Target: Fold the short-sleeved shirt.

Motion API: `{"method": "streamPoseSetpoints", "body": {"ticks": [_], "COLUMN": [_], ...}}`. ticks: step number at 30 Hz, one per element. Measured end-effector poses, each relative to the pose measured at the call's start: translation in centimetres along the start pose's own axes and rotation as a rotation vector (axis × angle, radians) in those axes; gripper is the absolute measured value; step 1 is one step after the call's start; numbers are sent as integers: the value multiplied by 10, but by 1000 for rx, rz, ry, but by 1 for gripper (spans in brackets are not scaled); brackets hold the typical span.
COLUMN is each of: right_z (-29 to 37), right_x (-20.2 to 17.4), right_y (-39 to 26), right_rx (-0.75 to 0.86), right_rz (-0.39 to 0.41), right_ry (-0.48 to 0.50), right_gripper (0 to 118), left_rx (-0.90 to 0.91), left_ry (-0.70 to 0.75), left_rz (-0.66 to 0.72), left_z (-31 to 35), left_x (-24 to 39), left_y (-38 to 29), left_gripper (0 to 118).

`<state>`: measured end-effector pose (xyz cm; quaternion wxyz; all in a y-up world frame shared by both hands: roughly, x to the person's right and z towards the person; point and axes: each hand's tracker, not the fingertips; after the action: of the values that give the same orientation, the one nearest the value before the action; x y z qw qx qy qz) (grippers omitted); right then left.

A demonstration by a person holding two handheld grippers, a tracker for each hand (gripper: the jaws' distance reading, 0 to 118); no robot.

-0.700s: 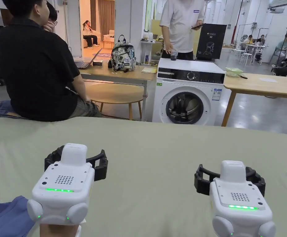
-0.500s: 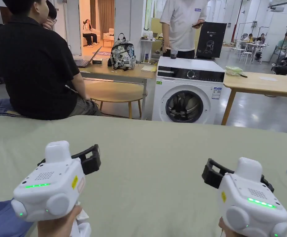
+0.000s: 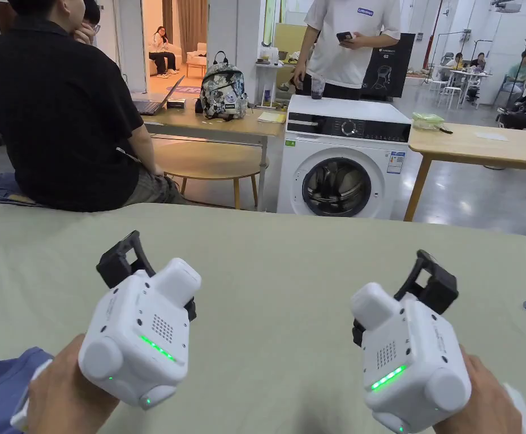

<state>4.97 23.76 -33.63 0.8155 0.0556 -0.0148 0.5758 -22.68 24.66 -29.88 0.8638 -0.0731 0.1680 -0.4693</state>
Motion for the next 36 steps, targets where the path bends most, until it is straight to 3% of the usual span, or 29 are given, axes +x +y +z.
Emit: {"method": "streamPoseSetpoints", "body": {"ticks": [3, 6, 9, 14, 17, 19, 21, 28, 33, 36], "right_z": [-2, -1, -1, 6, -2, -3, -4, 3, 4, 3], "right_x": [-9, -5, 3, 26, 31, 30, 27, 24, 27, 26], "right_y": [-9, -9, -7, -3, -13, -20, -22, -17, -16, -17], "right_rx": [37, 39, -5, -153, -237, -262, -260, -194, -200, -213], "right_rz": [174, 145, -63, -625, -986, -1140, -1188, -1155, -1184, -1190], "right_ry": [-43, -35, 13, 153, 226, 224, 194, 136, 123, 118], "right_gripper": [113, 113, 113, 113, 113, 113, 113, 113, 113, 102], "left_rx": [25, 26, -36, -93, -79, -64, -51, -14, -12, -5], "left_ry": [52, 26, -75, -200, -216, -205, -204, -181, -176, -147], "left_rz": [-222, -200, 125, 743, 987, 1073, 1103, 1044, 1016, 989], "left_z": [2, 9, -2, 1, -4, -1, -4, 3, 6, 8], "left_x": [11, 8, -4, -31, -37, -38, -35, -36, -36, -36], "left_y": [-1, 3, -1, -7, -19, -24, -27, -21, -18, -14], "left_gripper": [95, 95, 95, 95, 94, 94, 94, 94, 94, 94]}}
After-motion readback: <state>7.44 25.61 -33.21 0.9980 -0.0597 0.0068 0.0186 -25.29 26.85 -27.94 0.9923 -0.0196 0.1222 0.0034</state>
